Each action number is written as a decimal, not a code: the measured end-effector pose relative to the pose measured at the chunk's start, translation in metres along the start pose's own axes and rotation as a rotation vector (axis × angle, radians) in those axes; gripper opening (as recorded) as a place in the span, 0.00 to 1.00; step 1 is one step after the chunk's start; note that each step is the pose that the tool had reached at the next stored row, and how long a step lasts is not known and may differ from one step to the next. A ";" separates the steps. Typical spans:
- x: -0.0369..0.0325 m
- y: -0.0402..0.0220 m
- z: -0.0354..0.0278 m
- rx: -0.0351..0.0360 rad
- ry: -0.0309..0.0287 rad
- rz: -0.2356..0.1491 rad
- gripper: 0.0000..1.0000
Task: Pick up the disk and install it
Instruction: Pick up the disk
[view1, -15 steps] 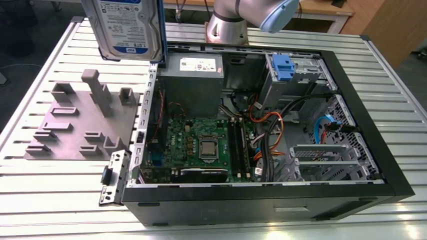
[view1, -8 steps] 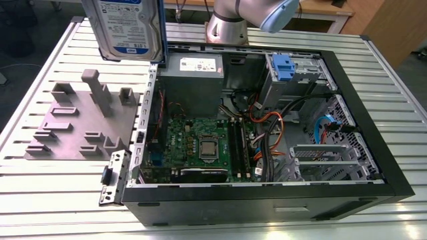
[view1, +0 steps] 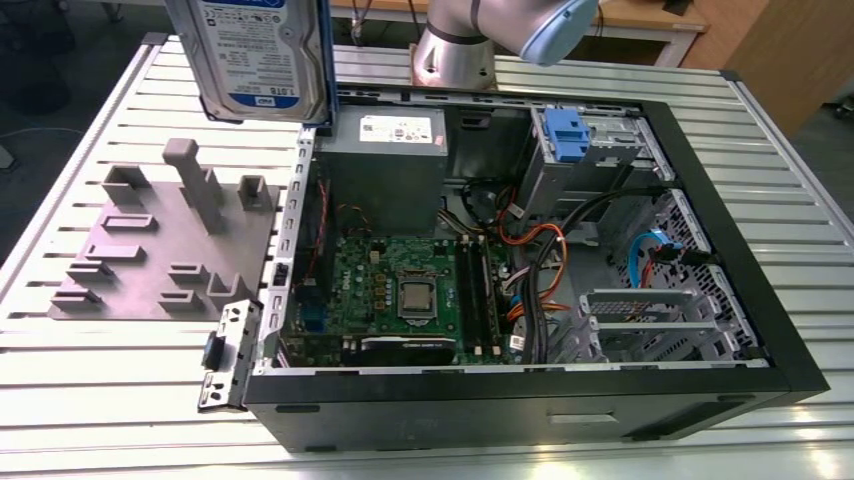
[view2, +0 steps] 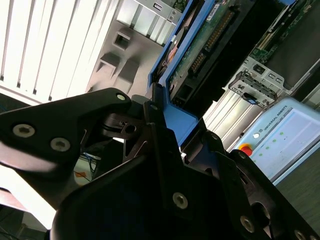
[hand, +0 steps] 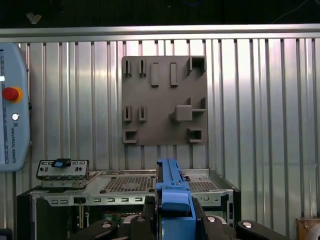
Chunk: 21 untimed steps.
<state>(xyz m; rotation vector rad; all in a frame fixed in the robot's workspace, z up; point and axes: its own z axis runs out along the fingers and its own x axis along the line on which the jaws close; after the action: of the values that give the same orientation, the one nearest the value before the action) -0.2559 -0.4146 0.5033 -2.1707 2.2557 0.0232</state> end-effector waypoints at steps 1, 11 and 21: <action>0.0000 -0.0004 0.0000 0.0000 0.0000 0.000 0.37; -0.0001 -0.0025 0.0000 0.0000 0.0000 0.000 0.37; -0.0002 -0.0050 0.0001 0.0000 0.0000 0.000 0.37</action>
<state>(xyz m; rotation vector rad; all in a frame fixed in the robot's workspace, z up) -0.2508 -0.4146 0.5032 -2.1707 2.2556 0.0232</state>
